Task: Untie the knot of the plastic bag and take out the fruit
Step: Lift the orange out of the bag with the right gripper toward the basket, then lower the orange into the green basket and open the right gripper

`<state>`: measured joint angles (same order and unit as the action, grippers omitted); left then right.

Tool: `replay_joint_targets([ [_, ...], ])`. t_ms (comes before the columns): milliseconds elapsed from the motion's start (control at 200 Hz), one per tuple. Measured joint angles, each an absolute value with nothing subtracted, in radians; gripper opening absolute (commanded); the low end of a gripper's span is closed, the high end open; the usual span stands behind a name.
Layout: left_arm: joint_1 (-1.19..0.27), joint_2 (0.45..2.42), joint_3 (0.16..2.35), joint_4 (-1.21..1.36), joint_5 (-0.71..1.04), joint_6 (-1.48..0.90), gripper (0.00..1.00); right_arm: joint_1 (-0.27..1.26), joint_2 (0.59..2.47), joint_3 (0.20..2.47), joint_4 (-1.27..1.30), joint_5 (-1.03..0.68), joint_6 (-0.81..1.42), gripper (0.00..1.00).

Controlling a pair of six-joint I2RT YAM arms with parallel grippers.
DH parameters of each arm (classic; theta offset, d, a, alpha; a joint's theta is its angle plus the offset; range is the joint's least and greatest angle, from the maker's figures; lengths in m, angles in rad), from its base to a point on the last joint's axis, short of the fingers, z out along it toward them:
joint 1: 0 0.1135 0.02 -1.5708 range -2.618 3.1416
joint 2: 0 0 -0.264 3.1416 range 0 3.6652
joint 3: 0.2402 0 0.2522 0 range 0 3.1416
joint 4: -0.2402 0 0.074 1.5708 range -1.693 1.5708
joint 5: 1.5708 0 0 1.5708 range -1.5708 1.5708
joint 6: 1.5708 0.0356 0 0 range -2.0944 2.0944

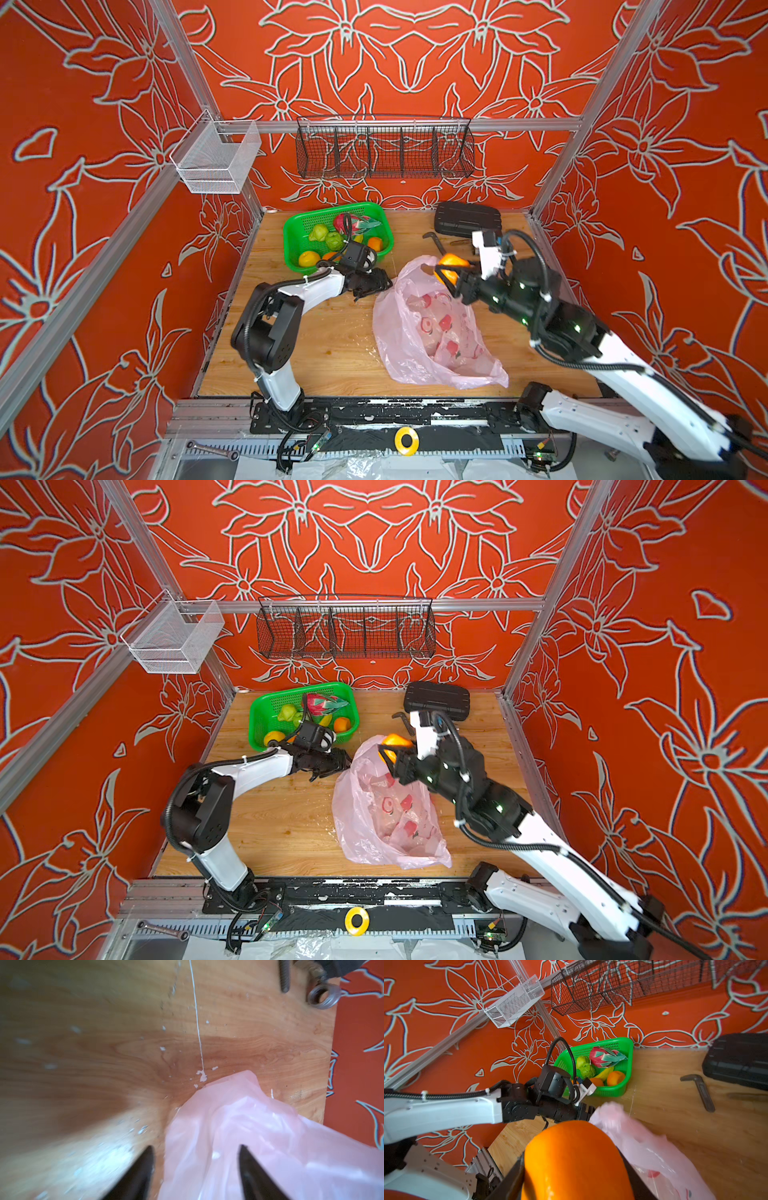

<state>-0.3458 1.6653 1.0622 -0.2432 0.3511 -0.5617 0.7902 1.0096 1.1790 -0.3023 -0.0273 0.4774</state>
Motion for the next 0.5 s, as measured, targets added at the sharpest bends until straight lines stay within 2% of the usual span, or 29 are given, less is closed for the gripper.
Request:
replay_joint_targets([
  [210,-0.186,1.246,0.948,-0.348,0.275,-0.537,0.82,0.78,1.465,1.63,-0.358,-0.121,0.412,0.27],
  [435,-0.152,0.869,0.872,-0.515,0.175,-0.482,1.0,0.766,1.958,2.133,-0.485,-0.179,0.353,0.27],
  [500,-0.144,0.795,0.862,-0.56,0.146,-0.469,0.99,0.756,2.096,2.266,-0.512,-0.192,0.346,0.27],
])
